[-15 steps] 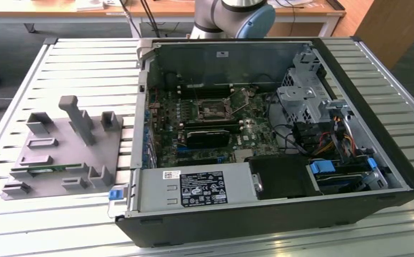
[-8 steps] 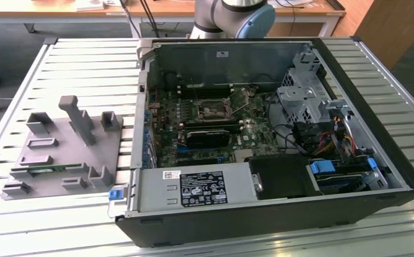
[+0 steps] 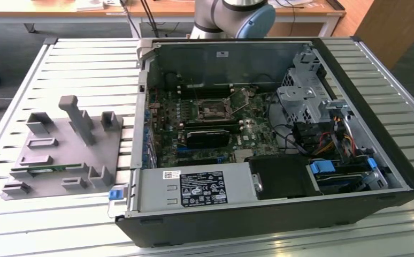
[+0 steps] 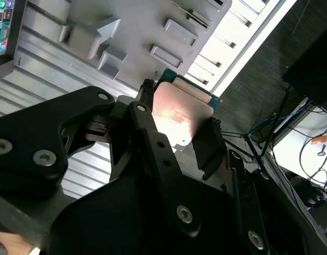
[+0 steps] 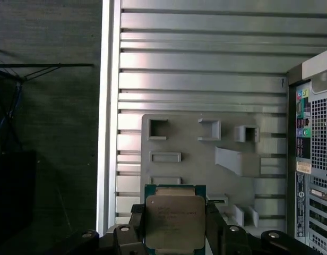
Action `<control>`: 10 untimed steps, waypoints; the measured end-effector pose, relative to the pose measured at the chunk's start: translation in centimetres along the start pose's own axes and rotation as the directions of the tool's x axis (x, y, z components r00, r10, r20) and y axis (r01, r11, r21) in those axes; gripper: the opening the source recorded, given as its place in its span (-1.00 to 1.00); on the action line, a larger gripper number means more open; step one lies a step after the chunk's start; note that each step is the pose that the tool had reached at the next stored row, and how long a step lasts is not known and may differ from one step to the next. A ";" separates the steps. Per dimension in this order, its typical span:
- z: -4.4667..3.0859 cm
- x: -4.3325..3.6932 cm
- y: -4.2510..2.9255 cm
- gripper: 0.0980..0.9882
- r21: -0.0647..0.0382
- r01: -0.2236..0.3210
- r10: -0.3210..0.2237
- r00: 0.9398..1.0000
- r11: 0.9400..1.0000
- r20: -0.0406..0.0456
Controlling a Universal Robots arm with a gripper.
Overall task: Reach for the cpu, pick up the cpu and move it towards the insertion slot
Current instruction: 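Pick up the cpu and move it towards the insertion slot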
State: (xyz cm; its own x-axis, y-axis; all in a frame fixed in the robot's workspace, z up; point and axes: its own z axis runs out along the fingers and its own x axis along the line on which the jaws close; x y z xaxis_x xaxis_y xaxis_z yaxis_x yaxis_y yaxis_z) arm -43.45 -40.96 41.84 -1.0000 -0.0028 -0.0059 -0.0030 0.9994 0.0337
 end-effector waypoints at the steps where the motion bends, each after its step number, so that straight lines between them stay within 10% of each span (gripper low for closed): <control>1: 0.00 -0.32 -0.01 0.00 0.000 0.000 0.000 1.000 1.000 0.000; 10: 0.01 -2.32 -0.01 0.00 0.000 0.000 0.000 1.000 1.000 0.000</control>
State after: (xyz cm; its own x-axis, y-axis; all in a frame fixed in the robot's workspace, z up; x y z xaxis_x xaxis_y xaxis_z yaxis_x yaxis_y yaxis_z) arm -41.13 -40.97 41.84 -1.0000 -0.0029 -0.0059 -0.0031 0.9994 0.0336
